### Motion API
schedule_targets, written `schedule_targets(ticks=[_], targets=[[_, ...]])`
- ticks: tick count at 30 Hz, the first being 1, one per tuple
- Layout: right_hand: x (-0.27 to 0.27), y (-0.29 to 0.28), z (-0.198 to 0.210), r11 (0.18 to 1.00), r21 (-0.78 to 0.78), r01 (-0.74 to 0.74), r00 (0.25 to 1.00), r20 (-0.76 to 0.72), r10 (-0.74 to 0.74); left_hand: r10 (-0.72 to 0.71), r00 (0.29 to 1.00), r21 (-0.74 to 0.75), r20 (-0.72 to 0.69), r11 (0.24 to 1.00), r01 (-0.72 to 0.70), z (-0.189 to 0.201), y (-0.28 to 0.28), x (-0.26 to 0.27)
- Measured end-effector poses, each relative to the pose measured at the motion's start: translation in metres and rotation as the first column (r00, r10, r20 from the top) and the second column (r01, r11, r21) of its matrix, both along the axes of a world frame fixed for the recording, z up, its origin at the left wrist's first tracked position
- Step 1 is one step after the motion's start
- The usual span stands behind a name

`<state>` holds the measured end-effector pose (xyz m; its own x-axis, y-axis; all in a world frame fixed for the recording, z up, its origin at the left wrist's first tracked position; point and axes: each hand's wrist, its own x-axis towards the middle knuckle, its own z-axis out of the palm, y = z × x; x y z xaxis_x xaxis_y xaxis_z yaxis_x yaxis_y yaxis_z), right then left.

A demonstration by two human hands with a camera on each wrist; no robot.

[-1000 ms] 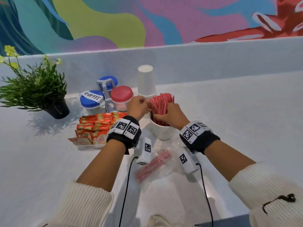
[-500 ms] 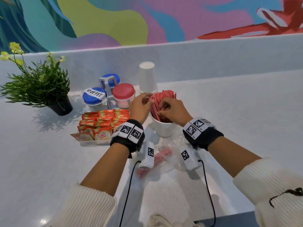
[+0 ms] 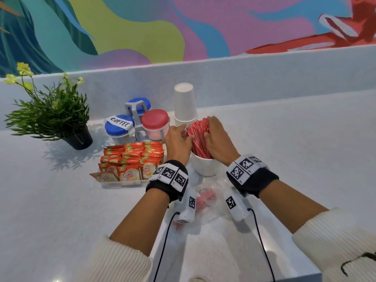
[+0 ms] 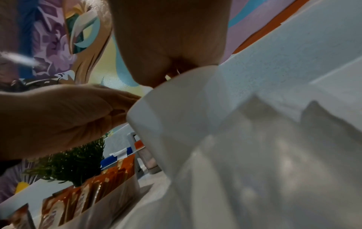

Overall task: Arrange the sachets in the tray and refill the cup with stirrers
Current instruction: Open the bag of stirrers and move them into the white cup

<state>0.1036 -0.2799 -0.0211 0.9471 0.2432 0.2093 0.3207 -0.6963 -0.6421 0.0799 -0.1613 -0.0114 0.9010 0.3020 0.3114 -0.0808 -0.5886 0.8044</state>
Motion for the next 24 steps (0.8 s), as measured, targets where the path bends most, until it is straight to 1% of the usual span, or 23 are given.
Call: schedule_targets(ticks=[4, 6, 8, 11, 14, 16, 19, 22, 24], targets=[[-0.001, -0.002, 0.004, 0.982, -0.162, -0.101, 0.994, -0.051, 0.094, -0.044, 0.998, -0.005, 0.054, 0.999, 0.044, -0.003, -0.001, 0.0], [-0.002, -0.005, 0.008, 0.966, -0.206, -0.154, 0.987, -0.083, 0.14, -0.054, 0.995, 0.0, 0.086, 0.999, 0.054, -0.003, 0.001, 0.001], [-0.001, -0.006, 0.009, 0.96, -0.2, -0.194, 0.977, -0.122, 0.172, -0.056, 0.993, 0.006, 0.105, 0.998, 0.056, -0.002, 0.004, 0.003], [0.004, -0.006, 0.006, 0.954, -0.215, -0.21, 0.976, -0.106, 0.191, -0.06, 0.991, 0.031, 0.116, 0.998, 0.057, 0.005, 0.01, 0.006], [0.007, -0.005, 0.004, 0.955, -0.225, -0.194, 0.979, -0.11, 0.173, -0.079, 0.991, 0.059, 0.105, 0.996, 0.073, 0.01, 0.013, 0.007], [0.007, -0.003, 0.001, 0.966, -0.217, -0.143, 0.988, -0.086, 0.127, -0.098, 0.992, 0.07, 0.084, 0.993, 0.093, 0.011, 0.013, 0.006], [0.005, -0.001, -0.003, 0.979, -0.189, -0.071, 0.997, -0.026, 0.067, -0.096, 0.995, 0.131, 0.035, 0.987, 0.091, 0.008, 0.013, 0.005], [0.003, -0.002, 0.001, 0.984, -0.145, -0.102, 0.995, -0.038, 0.097, -0.108, 0.994, 0.217, 0.006, 0.971, 0.104, 0.004, 0.013, 0.002], [0.001, -0.006, 0.004, 0.989, -0.073, -0.127, 0.992, -0.005, 0.127, -0.175, 0.984, 0.198, 0.024, 0.966, 0.167, 0.0, 0.013, -0.002]])
